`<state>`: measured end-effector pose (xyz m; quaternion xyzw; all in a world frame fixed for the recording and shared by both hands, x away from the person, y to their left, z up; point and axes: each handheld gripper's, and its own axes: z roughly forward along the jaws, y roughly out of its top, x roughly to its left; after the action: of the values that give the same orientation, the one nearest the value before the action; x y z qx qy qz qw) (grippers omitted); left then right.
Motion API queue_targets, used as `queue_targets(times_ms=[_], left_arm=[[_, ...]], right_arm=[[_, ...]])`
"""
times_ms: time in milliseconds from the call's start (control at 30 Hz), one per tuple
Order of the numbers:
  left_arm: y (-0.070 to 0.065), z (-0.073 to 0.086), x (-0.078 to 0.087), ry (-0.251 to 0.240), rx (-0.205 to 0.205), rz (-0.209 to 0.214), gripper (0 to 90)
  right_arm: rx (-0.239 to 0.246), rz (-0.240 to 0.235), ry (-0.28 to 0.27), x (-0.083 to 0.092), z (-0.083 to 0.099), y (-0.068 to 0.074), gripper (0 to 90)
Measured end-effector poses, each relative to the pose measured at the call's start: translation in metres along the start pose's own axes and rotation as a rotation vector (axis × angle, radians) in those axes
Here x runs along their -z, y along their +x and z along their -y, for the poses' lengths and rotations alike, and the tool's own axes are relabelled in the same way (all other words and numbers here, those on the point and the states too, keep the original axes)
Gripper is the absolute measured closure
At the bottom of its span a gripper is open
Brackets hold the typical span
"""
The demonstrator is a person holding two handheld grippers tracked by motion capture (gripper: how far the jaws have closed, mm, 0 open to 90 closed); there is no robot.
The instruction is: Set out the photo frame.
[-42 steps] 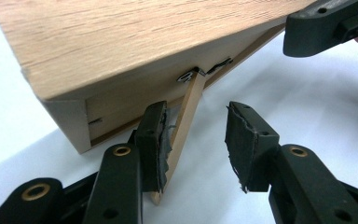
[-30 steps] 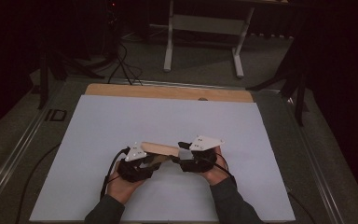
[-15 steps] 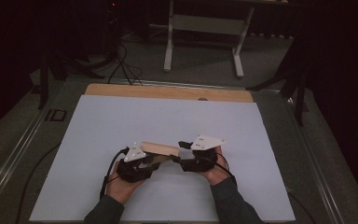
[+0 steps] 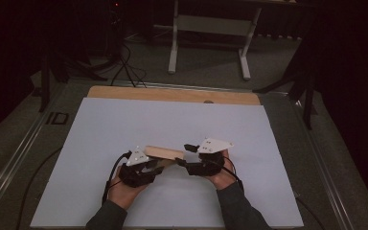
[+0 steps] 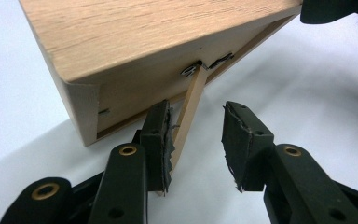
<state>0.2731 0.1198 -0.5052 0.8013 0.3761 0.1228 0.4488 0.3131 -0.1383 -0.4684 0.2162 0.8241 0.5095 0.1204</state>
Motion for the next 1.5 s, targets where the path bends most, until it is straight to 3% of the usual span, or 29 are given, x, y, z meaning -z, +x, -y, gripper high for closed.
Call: queue_targets(times_ms=[400, 800, 1500], left_arm=[[0.000, 0.000, 0.001, 0.000, -0.007, 0.000, 63.1], [0.000, 0.000, 0.002, 0.002, -0.006, -0.003, 62.1], [0.001, 0.000, 0.003, 0.005, -0.019, 0.006, 64.1]], right_arm=[[-0.030, -0.012, -0.038, 0.005, -0.001, -0.005, 43.0], [-0.045, 0.019, -0.072, 0.010, -0.002, -0.008, 44.7], [-0.074, 0.048, -0.078, 0.013, -0.001, -0.014, 48.6]])
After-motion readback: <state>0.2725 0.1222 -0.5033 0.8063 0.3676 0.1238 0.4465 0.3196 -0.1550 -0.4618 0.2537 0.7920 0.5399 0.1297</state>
